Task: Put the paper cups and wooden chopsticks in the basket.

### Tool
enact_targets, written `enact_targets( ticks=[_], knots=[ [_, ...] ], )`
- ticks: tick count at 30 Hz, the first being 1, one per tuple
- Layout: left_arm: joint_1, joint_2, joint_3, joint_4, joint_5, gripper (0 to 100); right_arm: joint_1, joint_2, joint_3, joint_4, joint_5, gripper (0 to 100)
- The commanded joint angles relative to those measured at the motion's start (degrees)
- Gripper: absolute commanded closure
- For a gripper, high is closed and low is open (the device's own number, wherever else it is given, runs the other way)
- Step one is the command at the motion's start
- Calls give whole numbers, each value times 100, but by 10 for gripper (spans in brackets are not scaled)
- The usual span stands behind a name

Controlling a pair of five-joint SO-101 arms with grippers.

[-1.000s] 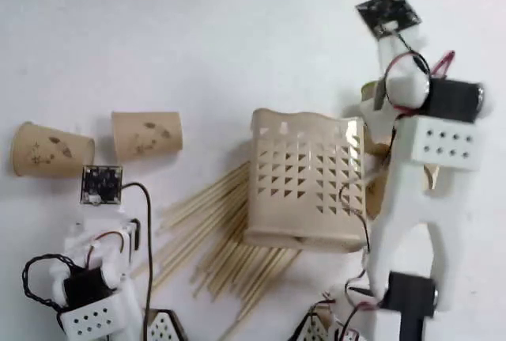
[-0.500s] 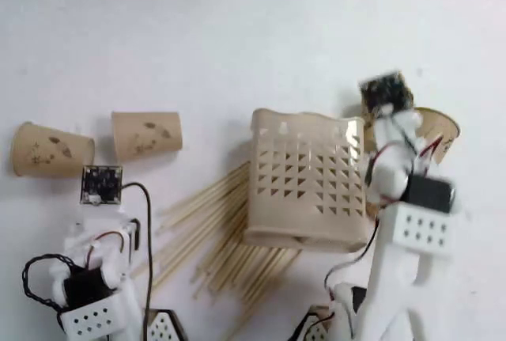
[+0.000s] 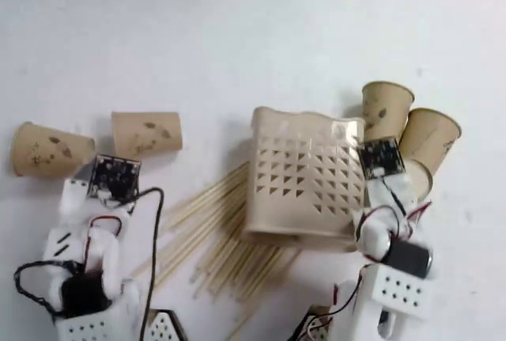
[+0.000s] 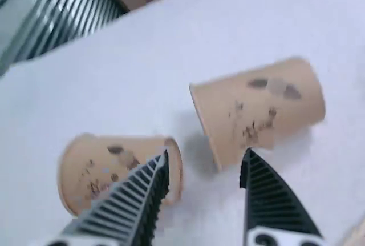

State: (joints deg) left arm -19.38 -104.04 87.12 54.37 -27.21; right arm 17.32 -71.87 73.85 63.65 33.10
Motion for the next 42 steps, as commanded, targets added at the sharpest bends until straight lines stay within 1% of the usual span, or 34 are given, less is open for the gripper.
enact_targets(
  ticks=[1, 3, 5, 8, 11, 15, 19, 21, 25, 28, 30, 34, 39, 42],
  knots=[
    [681, 796, -1864, 149, 413, 789, 242, -998, 738, -75, -79, 981],
    [1051, 1807, -2646, 185, 554, 789, 259, -1446, 1143, -75, -70, 981],
    [1429, 3046, -3560, 299, 862, 787, 277, -1895, 1442, -66, -62, 981],
    [2088, 5033, -5240, 510, 1451, 786, 400, -2527, 1653, 189, -70, 981],
    [2536, 6870, -7007, 747, 2057, 786, 637, -3143, 1741, 549, -97, 981],
    [2993, 9015, -8985, 967, 2699, 785, 646, -3081, 1758, 576, -88, 981],
    [3319, 10756, -10576, 1134, 3103, 784, 593, -3143, 1758, 576, -105, 981],
    [3468, 11521, -11235, 1143, 3121, 784, 462, -3143, 1758, 576, -114, 981],
    [3618, 12971, -12308, 1143, 3165, 784, 426, -3143, 1767, 576, -114, 981],
    [3618, 13868, -13134, 1363, 3508, 750, 426, -3143, 1767, 576, -114, 981],
    [3609, 14396, -13767, 1758, 3534, 726, 426, -3143, 1793, 576, -97, 981],
    [3538, 15363, -15024, 2567, 3473, 721, 426, -3143, 1793, 576, -97, 981],
    [3530, 16382, -16299, 3604, 2857, 722, 426, -3143, 1793, 576, -88, 981],
    [3512, 16813, -16853, 4105, 2462, 722, 426, -3143, 1793, 576, -88, 981]
  ],
)
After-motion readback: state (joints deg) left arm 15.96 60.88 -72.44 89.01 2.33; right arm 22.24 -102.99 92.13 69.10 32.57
